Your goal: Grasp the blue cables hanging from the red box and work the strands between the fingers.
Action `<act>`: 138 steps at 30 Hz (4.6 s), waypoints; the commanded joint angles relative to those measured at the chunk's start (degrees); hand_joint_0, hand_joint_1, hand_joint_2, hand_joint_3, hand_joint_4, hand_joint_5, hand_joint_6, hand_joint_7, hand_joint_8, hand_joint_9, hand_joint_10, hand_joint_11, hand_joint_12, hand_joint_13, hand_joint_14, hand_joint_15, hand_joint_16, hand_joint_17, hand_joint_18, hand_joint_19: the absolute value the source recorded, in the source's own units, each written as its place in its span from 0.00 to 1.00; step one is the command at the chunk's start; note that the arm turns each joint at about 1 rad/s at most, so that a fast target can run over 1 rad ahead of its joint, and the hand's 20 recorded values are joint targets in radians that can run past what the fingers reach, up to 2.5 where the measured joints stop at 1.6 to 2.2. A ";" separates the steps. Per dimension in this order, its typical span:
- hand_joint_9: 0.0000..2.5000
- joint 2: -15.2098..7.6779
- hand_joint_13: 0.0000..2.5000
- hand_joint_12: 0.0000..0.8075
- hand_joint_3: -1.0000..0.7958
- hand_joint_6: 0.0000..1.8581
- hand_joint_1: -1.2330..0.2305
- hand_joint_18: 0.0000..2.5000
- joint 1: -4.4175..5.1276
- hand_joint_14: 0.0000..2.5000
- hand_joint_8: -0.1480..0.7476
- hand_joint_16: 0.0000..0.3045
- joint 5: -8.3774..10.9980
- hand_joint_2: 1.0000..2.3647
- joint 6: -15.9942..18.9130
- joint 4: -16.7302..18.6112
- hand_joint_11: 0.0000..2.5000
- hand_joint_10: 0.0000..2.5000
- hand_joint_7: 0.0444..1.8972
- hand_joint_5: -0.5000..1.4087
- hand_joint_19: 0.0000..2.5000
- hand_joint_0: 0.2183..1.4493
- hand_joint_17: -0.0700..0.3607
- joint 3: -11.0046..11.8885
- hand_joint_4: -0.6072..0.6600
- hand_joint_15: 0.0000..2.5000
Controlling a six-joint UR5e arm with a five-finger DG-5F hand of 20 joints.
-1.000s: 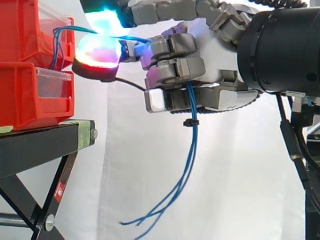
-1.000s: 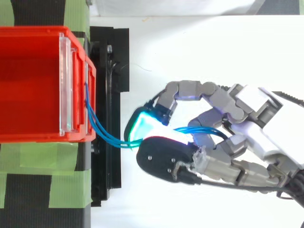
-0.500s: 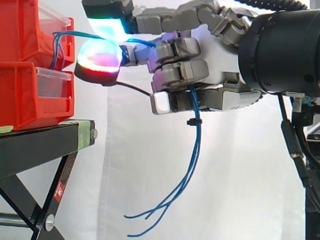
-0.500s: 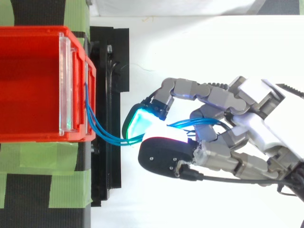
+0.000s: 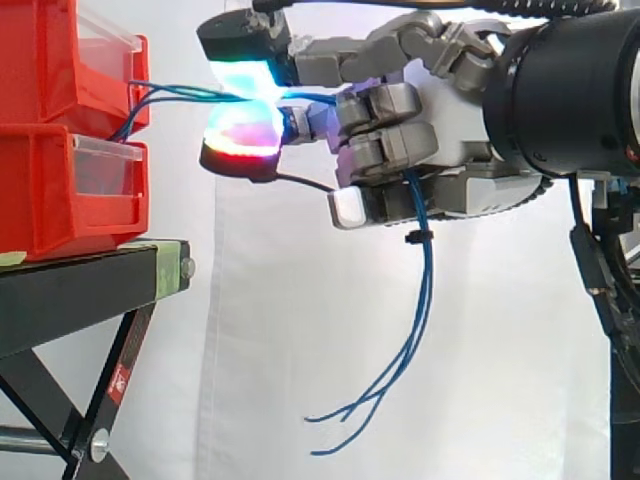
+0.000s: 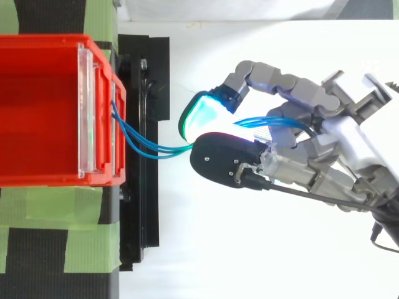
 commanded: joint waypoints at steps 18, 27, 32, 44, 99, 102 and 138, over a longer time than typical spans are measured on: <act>0.62 -0.02 0.70 0.67 0.56 0.34 0.45 0.82 0.43 1.00 0.58 0.65 -1.96 0.01 -3.24 3.84 1.00 1.00 0.63 0.44 0.32 0.80 0.51 0.54 0.62 0.63; 0.62 -0.02 0.70 0.67 0.35 0.74 0.28 0.82 0.35 1.00 0.58 0.65 -1.87 0.01 -3.15 3.84 1.00 1.00 0.53 0.19 0.32 0.60 0.51 0.54 0.63 0.63; 0.62 -0.02 0.70 0.67 0.42 0.79 0.30 0.82 0.43 1.00 0.58 0.65 -1.96 0.01 -3.06 3.93 1.00 1.00 0.55 0.19 0.32 0.71 0.51 0.54 0.57 0.63; 0.62 -0.02 0.70 0.67 0.48 0.01 0.43 0.82 0.52 1.00 0.58 0.65 -1.61 0.00 -2.97 3.93 1.00 1.00 0.51 0.47 0.32 0.64 0.51 0.54 0.72 0.63; 0.62 -0.02 0.70 0.67 0.09 0.41 0.38 0.82 0.35 1.00 0.58 0.65 -3.63 0.00 -5.87 -0.64 1.00 1.00 0.55 0.26 0.32 0.50 0.51 0.54 0.66 0.63; 0.62 -0.02 0.70 0.67 0.14 0.43 0.33 0.82 0.35 1.00 0.58 0.65 -3.63 0.01 -5.87 -0.81 1.00 1.00 0.54 0.23 0.32 0.54 0.51 0.54 0.65 0.63; 0.62 -0.02 0.70 0.67 0.12 0.46 0.31 0.82 0.35 1.00 0.58 0.65 -3.63 0.01 -5.87 -0.90 1.00 1.00 0.57 0.19 0.32 0.44 0.51 0.54 0.68 0.63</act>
